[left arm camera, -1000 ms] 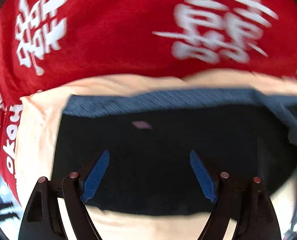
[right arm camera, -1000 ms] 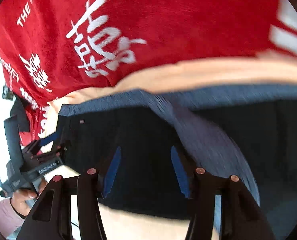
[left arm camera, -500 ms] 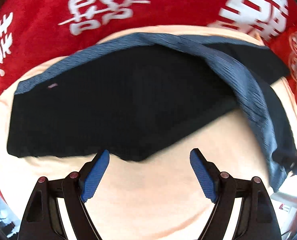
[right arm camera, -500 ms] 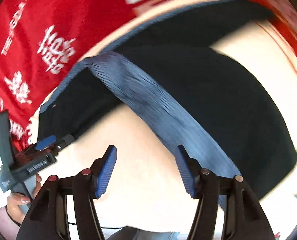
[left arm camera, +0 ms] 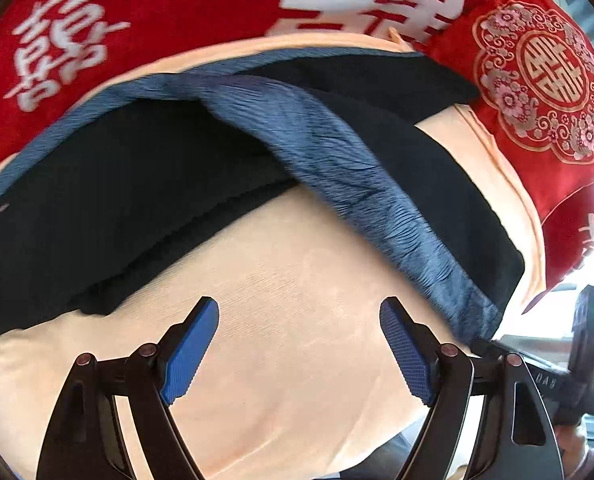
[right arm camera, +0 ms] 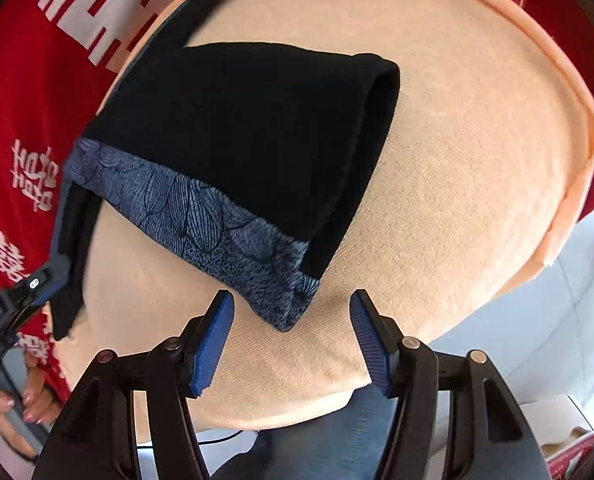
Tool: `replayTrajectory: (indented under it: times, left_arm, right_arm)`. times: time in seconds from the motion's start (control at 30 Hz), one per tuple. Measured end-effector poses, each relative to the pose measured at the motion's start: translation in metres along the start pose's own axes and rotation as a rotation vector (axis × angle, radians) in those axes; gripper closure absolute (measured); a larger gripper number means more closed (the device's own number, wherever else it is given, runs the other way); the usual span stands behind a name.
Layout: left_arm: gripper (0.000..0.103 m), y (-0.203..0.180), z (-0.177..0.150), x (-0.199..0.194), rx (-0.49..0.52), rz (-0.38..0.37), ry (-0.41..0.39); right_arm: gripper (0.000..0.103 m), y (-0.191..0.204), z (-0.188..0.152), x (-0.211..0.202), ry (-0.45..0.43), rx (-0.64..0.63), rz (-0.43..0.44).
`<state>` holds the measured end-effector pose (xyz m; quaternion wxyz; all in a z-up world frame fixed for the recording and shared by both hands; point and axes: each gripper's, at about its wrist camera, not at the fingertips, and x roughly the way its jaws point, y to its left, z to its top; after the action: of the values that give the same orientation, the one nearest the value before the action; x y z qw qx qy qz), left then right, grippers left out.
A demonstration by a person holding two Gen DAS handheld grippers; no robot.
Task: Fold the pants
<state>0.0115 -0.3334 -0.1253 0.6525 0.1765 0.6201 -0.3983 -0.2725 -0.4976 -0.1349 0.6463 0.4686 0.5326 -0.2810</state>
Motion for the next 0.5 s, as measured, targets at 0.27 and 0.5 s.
replayTrajectory:
  times: [0.27, 0.5]
  left_arm:
    - [0.020, -0.038, 0.011, 0.044, -0.005, -0.038, 0.041]
    - [0.020, -0.051, 0.016, 0.055, -0.030, -0.021, 0.068]
  right_arm:
    - [0.068, 0.001, 0.009, 0.003, 0.079, -0.131, 0.162]
    - [0.068, -0.011, 0.017, -0.013, 0.110, -0.151, 0.193]
